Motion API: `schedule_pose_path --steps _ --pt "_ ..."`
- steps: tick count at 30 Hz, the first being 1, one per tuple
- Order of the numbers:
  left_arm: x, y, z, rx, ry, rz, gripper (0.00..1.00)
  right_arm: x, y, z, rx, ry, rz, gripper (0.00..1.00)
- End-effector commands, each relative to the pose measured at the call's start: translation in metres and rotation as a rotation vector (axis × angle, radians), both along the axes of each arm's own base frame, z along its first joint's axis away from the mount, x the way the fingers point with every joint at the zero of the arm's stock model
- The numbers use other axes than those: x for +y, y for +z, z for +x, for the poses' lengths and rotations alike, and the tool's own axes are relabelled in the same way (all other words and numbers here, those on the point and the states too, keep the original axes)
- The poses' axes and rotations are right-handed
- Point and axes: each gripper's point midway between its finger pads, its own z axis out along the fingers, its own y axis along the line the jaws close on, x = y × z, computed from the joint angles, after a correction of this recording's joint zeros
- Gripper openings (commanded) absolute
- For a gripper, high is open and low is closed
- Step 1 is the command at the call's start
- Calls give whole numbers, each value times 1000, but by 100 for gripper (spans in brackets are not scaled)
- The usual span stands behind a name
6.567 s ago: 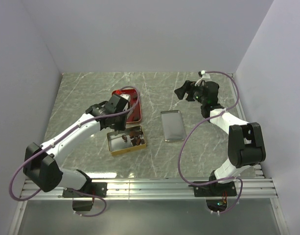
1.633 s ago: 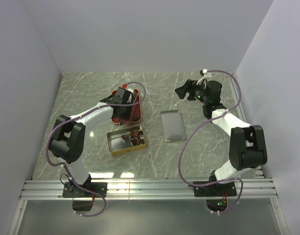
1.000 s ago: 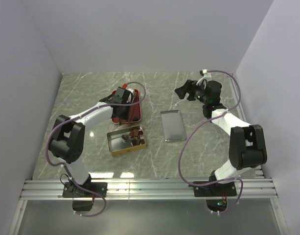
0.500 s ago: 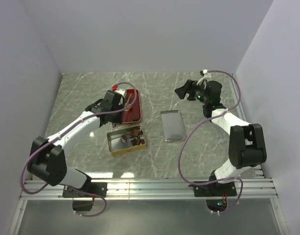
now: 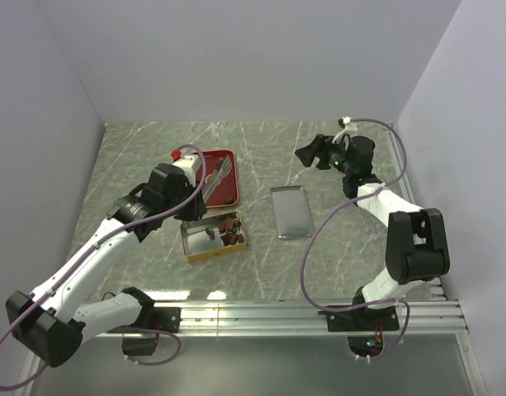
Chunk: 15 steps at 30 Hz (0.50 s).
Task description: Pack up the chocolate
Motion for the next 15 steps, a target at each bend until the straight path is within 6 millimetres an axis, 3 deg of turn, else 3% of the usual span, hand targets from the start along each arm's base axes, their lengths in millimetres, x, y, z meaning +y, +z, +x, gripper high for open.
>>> schedule_pose_path --steps 1,9,15 --pt "-7 13 -16 28 -18 -67 29 -5 26 8 -73 -17 6 86" --pt "-5 1 -51 147 -49 -89 29 -5 24 15 -60 -16 5 86" --pt "-4 18 -75 169 -78 -140 29 -5 22 16 -49 -17 3 85"
